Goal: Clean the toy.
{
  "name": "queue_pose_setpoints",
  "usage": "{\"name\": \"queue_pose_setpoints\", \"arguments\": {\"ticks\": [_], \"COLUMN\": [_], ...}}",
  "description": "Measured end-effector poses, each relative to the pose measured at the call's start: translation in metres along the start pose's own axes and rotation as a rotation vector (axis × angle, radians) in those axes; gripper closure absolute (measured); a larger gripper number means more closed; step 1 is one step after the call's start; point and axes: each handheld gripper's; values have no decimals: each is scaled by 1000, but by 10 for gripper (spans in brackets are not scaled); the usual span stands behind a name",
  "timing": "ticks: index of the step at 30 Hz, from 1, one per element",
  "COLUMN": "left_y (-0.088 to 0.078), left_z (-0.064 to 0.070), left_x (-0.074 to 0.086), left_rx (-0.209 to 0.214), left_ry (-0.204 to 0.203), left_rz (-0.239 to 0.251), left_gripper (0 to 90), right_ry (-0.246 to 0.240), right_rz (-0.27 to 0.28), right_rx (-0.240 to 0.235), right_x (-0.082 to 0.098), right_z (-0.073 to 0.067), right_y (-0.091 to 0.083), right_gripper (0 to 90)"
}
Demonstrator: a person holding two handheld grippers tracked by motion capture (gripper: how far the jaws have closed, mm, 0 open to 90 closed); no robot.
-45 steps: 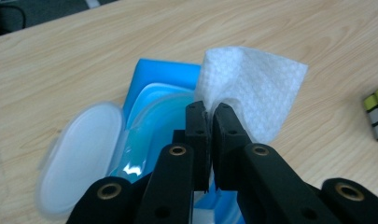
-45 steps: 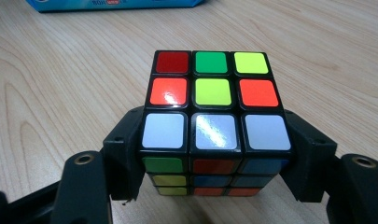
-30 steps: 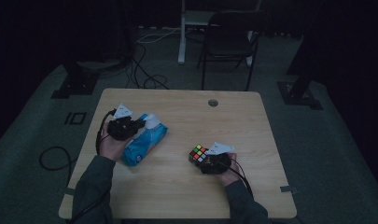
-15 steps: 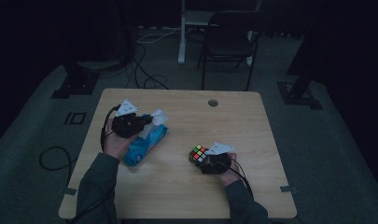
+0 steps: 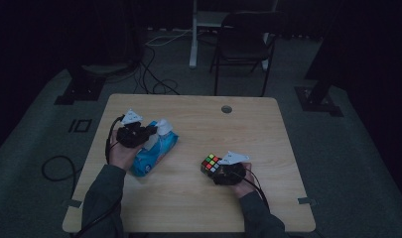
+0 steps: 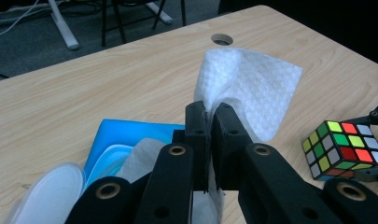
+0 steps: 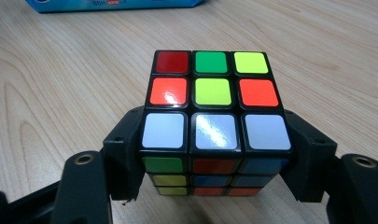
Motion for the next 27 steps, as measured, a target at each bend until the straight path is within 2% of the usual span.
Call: {"name": "queue_pose_setpoints", "arguments": {"ticks": [13,17,27], "left_y": [-8,-8,-4], "left_z": [26,31,42], "left_x": [-23,-28,-33], "left_rx": [85,103,146], "left_ry": [48,55,63], "left_rz": [62,78,87], "left_gripper": [869,869,870], "right_ry": [1,-14,-15], "right_rz": [2,-27,-23], "right_rx": [-7,1,5], "right_x": [0,2,3], "right_z": [1,0,0], "right_y": [1,4,7], "right_gripper": [332,323,336]}}
Point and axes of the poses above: each handheld gripper's, and its own axes: y roughly forward along the jaws, x roughly out of its underside, z roughly to its right, and after that the axes turned 1 degree about y, right-handed
